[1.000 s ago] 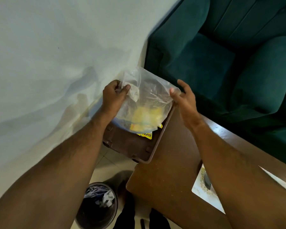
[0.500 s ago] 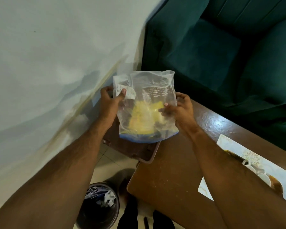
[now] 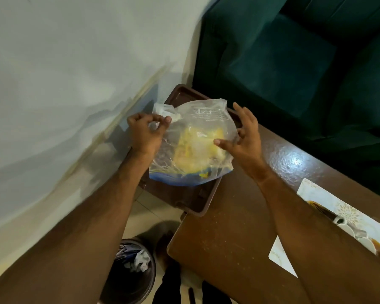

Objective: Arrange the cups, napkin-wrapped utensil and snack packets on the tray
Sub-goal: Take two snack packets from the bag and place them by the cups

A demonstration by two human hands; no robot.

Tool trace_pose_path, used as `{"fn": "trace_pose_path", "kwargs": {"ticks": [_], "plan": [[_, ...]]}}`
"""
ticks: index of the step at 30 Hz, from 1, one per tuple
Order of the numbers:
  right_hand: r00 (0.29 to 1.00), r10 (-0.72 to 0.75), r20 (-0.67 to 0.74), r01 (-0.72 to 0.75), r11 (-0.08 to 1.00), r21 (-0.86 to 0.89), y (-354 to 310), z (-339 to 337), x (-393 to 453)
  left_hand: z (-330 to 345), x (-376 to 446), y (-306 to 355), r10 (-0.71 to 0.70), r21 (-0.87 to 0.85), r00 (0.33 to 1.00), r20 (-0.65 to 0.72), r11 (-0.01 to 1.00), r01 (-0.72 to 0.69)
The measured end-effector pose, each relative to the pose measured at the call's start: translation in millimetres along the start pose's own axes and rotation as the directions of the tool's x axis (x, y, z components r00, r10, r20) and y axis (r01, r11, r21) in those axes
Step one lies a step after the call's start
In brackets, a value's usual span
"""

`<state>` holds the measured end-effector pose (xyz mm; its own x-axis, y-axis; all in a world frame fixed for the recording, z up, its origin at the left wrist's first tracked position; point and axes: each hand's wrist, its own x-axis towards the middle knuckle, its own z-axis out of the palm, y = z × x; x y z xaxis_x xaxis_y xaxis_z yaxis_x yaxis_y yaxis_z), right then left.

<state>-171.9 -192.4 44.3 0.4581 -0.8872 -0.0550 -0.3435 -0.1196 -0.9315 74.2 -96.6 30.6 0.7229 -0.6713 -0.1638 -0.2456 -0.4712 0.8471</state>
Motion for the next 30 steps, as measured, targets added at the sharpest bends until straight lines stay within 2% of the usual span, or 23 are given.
{"fn": "trace_pose_path", "kwargs": {"ticks": [3,6,8,10,11,14,16,18,20,23,25,27,30], "plan": [[0.973,-0.108,0.205,0.159,0.955,-0.252,7,4,-5,-1,-8,-2,0.02,-0.086,0.991,0.13,0.996,-0.009],[0.931,-0.111,0.348,0.273,0.846,-0.459,14,8,-7,-4,-16,-7,0.14,-0.001,0.963,0.231,0.99,-0.144],[0.943,-0.151,0.297,0.302,0.763,-0.571,19,13,-7,-4,-22,-11,0.227,0.118,0.914,0.335,0.953,-0.28],[0.96,-0.228,0.163,0.279,0.722,-0.633,21,17,-9,-2,-29,-12,0.253,0.222,0.85,0.462,0.895,-0.387],[0.966,-0.241,0.097,0.243,0.709,-0.662,19,20,-10,-1,-32,-13,0.274,0.284,0.833,0.481,0.85,-0.444],[0.975,-0.221,0.0,0.155,0.683,-0.714,9,27,-13,5,-43,-11,0.415,0.536,0.85,0.326,0.659,-0.527],[0.979,-0.195,-0.05,0.111,0.732,-0.672,0,34,-14,10,-51,-8,0.47,0.575,0.856,0.214,0.648,-0.5],[0.983,-0.141,-0.117,0.034,0.77,-0.638,-9,45,-14,13,-58,-4,0.438,0.526,0.889,0.136,0.728,-0.439],[0.98,-0.117,-0.16,-0.003,0.796,-0.606,-16,55,-16,17,-64,-2,0.345,0.463,0.938,0.041,0.825,-0.323],[0.978,-0.103,-0.183,-0.004,0.861,-0.509,-22,72,-21,22,-68,-6,0.184,0.328,0.981,-0.055,0.932,-0.157],[0.975,-0.131,-0.182,0.038,0.897,-0.441,-24,82,-26,24,-71,-8,0.05,0.151,0.998,-0.047,0.988,-0.042],[0.974,-0.181,-0.136,0.123,0.927,-0.354,-27,95,-35,21,-75,-13,-0.073,-0.097,0.997,0.013,0.992,0.074],[0.974,-0.226,-0.012,0.215,0.938,-0.272,-25,109,-49,12,-83,-22,-0.212,-0.434,0.968,0.134,0.866,0.249]]}}
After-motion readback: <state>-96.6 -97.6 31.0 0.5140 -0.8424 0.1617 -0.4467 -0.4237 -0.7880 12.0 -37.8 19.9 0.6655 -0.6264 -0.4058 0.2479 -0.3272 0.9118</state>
